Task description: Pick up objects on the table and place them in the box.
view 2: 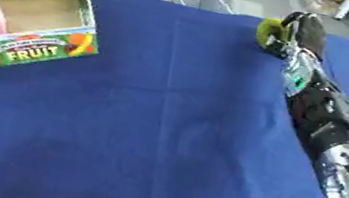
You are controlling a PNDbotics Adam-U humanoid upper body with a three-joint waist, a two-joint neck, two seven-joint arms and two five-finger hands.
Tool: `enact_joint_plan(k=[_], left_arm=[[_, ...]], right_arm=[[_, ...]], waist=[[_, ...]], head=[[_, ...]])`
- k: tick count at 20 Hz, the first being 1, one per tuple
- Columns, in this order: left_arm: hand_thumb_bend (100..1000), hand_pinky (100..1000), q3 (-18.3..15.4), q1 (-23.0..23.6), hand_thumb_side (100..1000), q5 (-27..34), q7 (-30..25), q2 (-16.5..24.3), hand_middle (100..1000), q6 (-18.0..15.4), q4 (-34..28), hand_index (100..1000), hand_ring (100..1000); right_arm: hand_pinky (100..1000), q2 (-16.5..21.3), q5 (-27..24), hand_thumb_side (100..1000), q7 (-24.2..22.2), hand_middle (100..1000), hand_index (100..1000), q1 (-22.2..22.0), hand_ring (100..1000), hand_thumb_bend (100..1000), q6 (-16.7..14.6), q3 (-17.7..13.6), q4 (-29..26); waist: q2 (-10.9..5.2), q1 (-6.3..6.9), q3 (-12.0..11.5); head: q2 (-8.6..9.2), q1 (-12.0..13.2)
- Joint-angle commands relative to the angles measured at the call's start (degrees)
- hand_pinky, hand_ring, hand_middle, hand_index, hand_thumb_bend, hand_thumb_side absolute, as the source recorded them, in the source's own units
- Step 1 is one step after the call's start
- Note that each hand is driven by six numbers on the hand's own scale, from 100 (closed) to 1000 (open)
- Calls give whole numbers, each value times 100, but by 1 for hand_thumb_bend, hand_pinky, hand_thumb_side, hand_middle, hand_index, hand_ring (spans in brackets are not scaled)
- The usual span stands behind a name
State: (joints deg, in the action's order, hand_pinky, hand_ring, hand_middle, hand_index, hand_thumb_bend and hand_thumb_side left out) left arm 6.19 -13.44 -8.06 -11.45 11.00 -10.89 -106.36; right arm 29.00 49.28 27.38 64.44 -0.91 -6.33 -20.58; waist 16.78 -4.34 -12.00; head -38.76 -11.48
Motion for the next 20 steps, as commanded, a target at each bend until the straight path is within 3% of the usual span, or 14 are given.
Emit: enact_joint_plan(k=[1,8,14,20], left_arm=[[198,512,-27,-36,469,-18,6,85,633,-2,-101,771,630],[172,512,-33,-35,472,-35,38,78,632,25,-91,770,628],[160,511,-32,-25,474,-67,73,78,631,54,-83,770,627],[166,512,-8,-27,472,-61,60,68,631,54,-87,770,628]], right_arm=[[723,151,-23,100,174,188,409,104,604,100,-33,-21,-238],[719,-140,436,100,24,176,386,274,596,100,-215,7,-793],[715,-392,878,100,-406,186,390,448,598,100,-822,224,-1704],[717,-881,861,100,-933,190,393,752,600,100,-1370,553,-2281]], waist=[[-106,21,3],[-139,20,34],[-177,10,67],[-202,-4,14]], head=[[-11,-7],[0,5],[33,1],[74,-52]])
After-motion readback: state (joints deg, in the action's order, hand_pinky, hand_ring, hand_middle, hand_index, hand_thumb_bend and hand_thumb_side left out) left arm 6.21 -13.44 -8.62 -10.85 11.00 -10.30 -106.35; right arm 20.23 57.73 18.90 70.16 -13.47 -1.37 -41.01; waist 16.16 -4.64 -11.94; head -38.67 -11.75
